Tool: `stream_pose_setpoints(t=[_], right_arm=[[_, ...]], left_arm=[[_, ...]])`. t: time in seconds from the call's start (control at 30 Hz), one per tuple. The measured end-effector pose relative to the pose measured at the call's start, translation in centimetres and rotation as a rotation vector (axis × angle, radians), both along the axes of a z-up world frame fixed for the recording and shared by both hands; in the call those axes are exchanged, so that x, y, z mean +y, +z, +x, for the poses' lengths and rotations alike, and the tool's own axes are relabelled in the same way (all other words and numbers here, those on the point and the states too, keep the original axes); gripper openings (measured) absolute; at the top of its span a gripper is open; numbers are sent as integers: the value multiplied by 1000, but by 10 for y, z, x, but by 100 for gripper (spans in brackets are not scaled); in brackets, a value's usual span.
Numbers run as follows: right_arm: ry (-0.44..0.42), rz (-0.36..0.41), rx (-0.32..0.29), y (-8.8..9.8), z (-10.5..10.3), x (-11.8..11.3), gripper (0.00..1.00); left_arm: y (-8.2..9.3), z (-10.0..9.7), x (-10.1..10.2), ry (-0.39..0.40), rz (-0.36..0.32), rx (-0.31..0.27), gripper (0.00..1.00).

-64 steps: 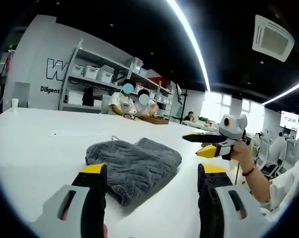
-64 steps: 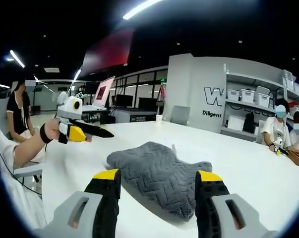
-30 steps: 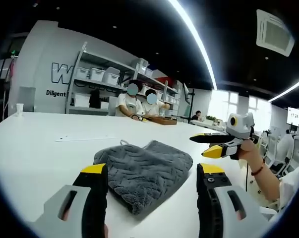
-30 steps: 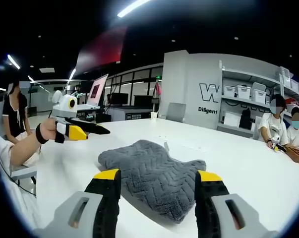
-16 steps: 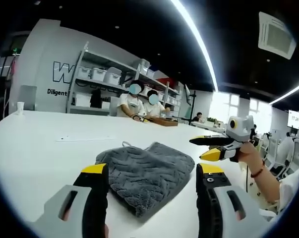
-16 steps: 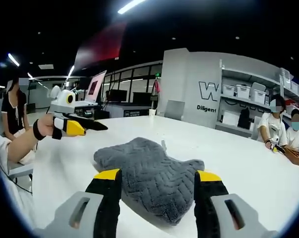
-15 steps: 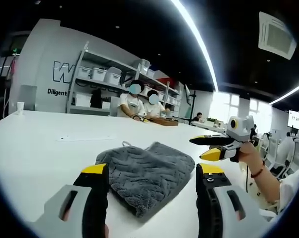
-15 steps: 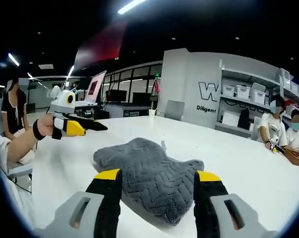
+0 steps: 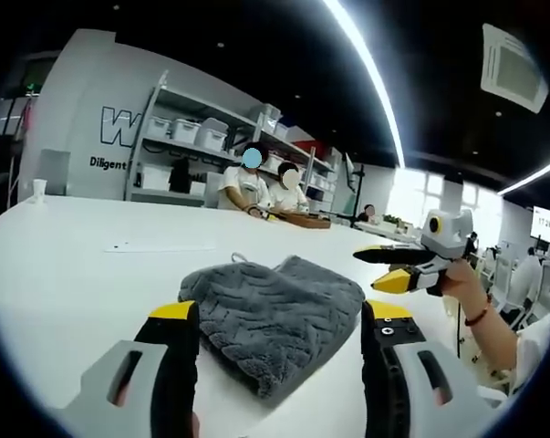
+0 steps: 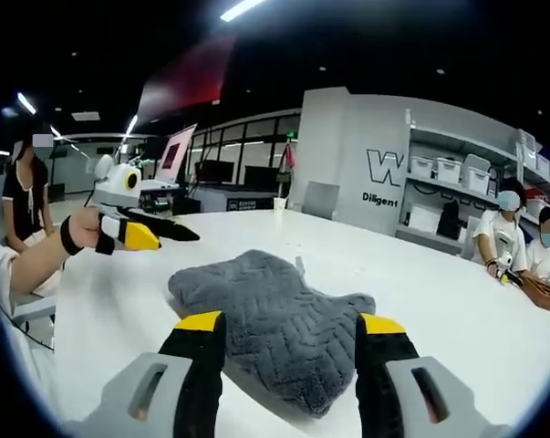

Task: Open the folded towel by lifting each exposed corner and separating the folded layers until the towel lies flat within the target outline without major curled edges

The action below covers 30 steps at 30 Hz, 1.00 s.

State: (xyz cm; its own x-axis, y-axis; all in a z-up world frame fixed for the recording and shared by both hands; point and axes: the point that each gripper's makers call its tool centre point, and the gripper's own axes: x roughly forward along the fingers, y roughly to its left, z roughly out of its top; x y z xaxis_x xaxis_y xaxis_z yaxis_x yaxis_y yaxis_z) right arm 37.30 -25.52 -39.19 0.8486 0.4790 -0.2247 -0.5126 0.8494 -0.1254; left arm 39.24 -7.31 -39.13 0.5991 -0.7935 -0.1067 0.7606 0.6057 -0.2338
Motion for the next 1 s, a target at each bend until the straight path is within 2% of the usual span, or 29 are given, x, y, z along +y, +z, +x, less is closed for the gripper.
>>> stream_pose_setpoints(t=[0.33, 0.47, 0.57, 0.87, 1.0], right_arm=[[-19, 8, 4, -1, 6, -4, 55], [-22, 16, 0, 0, 9, -4, 55], [-40, 19, 9, -3, 13, -7, 54], [-63, 55, 17, -5, 16, -11, 54], [-79, 66, 34, -9, 19, -15, 53]], left_arm=[[-4, 6, -3, 4, 0, 14, 70], [-6, 15, 0, 35, 14, 7, 70], [-4, 17, 0, 40, -13, 15, 69], [-14, 21, -1, 49, -3, 35, 68], [-15, 23, -4, 44, -28, 59, 68]])
